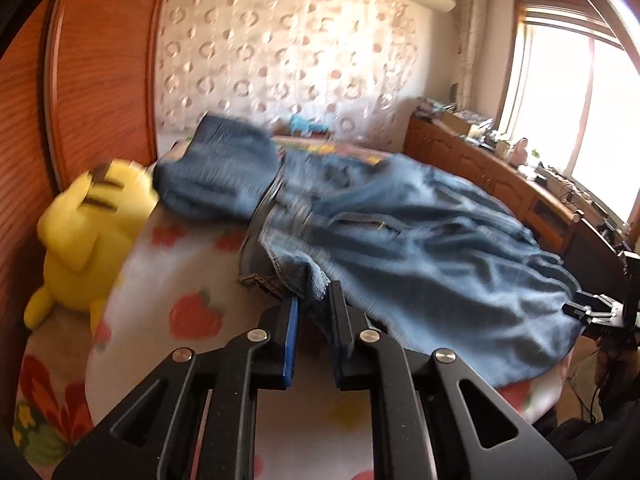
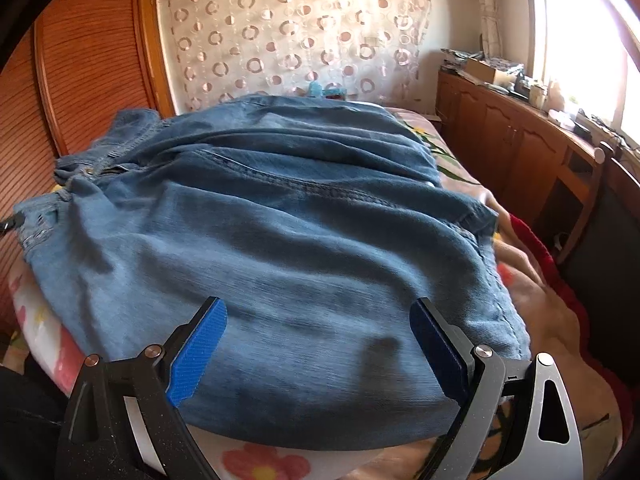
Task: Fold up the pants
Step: 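Close the left tool on the jeans edge while the right tool closes on it too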
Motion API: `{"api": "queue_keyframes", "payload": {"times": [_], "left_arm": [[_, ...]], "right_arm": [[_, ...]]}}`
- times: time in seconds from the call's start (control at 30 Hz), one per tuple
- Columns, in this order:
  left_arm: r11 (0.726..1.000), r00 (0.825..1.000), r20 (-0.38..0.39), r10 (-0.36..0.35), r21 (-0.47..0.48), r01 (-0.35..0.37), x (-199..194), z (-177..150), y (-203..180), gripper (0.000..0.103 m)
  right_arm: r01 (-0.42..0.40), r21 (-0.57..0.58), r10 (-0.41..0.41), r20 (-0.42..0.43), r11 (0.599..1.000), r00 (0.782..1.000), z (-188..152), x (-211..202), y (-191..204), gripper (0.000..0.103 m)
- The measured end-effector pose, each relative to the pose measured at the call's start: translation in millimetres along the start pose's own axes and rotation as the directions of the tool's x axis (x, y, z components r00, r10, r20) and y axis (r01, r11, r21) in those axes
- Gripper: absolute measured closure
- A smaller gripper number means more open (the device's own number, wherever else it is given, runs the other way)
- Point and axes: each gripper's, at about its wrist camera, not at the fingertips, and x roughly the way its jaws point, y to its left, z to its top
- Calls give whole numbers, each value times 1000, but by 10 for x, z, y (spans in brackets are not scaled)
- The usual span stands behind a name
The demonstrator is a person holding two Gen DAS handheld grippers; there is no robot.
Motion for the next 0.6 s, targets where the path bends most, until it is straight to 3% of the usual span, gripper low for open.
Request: {"api": "queue_keyframes", "payload": {"times": [0.33,0.47,0.6], "left_arm": [[993,995,93,-30,112,20,242,804,-395,89],[994,995,99,-31,105,20,435,1060,-424,89],[993,997,77,-10,117,1,696,1166,-446,89]], "right_arm": [[-124,-48,125,19,991,992,83,-147,244,22],[-158,-69,159,20,985,987,112,-196,300,24],[-192,-71,193,0,979,981,52,-172,292,35]]}}
